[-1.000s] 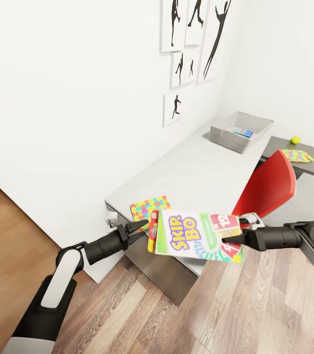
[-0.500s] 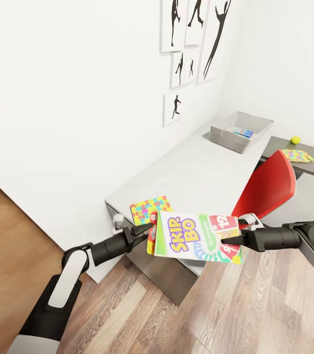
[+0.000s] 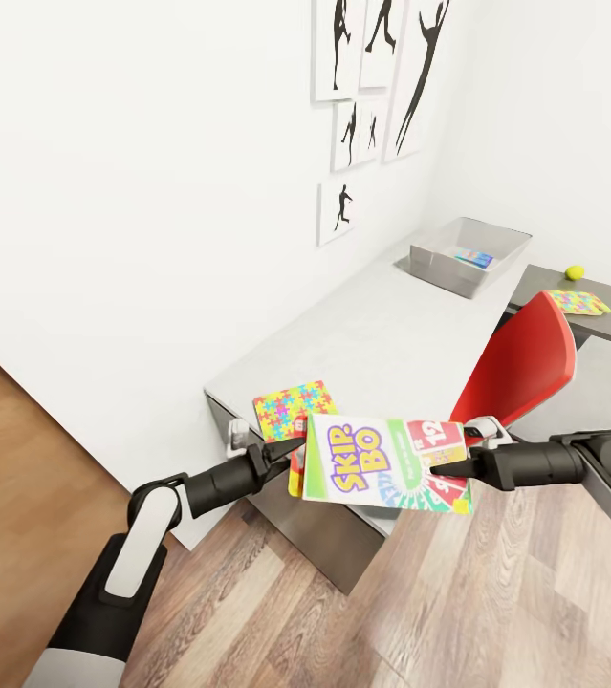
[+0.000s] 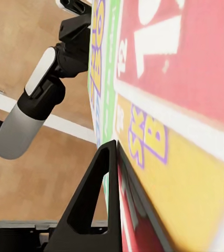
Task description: Put all the toys in the child's room - the three board games (two on the bed and one on the table), the two jigsaw puzzles on the table, and the tennis ball on the table - inside the toy box on the table in the child's room.
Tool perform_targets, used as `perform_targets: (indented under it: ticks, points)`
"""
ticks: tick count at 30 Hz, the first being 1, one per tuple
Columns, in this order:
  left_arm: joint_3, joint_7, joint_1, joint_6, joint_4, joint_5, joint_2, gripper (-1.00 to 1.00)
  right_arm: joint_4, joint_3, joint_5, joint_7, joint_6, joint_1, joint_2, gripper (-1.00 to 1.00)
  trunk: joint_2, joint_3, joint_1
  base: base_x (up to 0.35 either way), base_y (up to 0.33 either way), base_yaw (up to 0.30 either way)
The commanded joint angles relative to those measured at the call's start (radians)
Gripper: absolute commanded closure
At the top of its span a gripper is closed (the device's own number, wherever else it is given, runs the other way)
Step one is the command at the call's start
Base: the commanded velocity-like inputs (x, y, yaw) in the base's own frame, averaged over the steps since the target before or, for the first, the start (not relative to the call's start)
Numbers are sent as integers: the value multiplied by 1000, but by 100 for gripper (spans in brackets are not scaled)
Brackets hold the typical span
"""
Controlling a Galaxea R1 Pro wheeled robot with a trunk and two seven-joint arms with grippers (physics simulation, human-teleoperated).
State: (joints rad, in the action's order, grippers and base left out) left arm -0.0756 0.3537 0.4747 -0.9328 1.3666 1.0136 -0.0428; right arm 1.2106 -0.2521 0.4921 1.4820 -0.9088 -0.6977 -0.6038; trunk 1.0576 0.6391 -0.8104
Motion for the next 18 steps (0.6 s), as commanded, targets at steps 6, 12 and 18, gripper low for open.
perform_targets:
  ticks: [6, 12, 18]
  points:
    - [-18, 5, 1, 2, -3, -32, -4, -100, 6, -3, 26, 1, -18, 0, 0, 100, 1, 1, 0, 0, 0, 0]
    - [-21, 5, 1, 3, -3, -33, -4, -100, 6, -3, 26, 1, -18, 0, 0, 100, 1, 1, 0, 0, 0, 0]
    - [-22, 9, 1, 3, -3, -33, -6, -100, 7, -4, 26, 1, -18, 0, 1, 100, 1, 1, 0, 0, 0, 0]
